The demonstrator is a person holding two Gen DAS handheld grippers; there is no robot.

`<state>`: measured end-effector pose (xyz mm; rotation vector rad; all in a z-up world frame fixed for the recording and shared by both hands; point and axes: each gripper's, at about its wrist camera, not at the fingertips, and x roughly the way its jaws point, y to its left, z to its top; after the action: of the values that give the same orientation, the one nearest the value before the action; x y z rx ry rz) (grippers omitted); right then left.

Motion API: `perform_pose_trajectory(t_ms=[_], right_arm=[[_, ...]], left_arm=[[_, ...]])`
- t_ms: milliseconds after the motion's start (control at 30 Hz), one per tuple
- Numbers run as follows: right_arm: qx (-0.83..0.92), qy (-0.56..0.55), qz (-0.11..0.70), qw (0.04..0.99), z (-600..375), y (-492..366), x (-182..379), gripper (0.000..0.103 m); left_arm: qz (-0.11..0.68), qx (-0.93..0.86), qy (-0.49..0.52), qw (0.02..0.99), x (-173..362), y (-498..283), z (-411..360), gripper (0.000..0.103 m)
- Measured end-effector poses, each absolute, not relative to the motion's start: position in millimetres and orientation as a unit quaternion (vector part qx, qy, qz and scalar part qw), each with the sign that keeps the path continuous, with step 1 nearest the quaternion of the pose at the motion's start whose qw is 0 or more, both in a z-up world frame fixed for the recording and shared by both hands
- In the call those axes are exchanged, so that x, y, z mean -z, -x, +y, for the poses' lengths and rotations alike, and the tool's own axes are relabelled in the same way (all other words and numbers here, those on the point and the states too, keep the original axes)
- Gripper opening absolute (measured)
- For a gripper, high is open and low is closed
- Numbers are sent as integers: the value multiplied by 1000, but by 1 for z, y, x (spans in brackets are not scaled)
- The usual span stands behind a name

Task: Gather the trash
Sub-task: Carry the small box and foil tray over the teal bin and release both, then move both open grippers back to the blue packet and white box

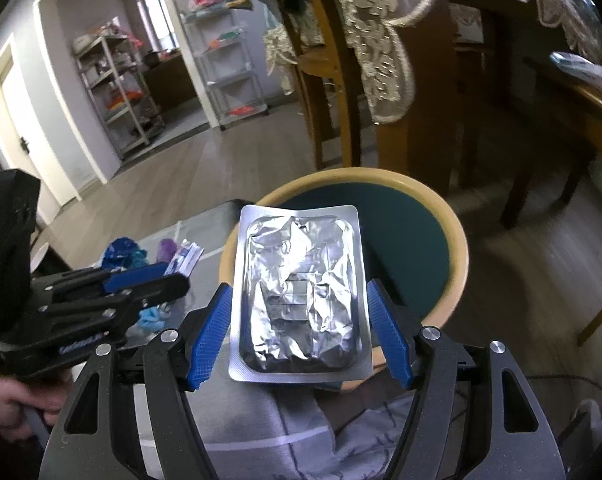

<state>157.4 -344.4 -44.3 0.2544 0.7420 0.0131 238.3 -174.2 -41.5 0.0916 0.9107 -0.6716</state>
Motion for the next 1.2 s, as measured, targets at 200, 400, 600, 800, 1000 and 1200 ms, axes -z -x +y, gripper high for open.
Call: perform_pose_trajectory(t_ms=[200,400,600,800,1000,1200], right_arm=[[21,-149,374,915,-361,-161,57,69],[30,-157,381,910,-369,-165,66,69],[32,-159,392,905,-369,-175,75,69],[29,-147,403,903,-361,-182,81,69],[30,-145,408,901,-361,-187,84,69],[38,-136,420,896,-358,-197,89,70]], left_arm=[[453,325,-23,830,58,-261,-194,29],[470,324,-20,821,73,-276,-208,30],[478,316,-19,819,82,-283,-206,31],[466,309,-19,829,75,-282,-196,47],[452,298,-13,841,61,-277,-177,50],[432,292,-11,853,43,-266,-156,55]])
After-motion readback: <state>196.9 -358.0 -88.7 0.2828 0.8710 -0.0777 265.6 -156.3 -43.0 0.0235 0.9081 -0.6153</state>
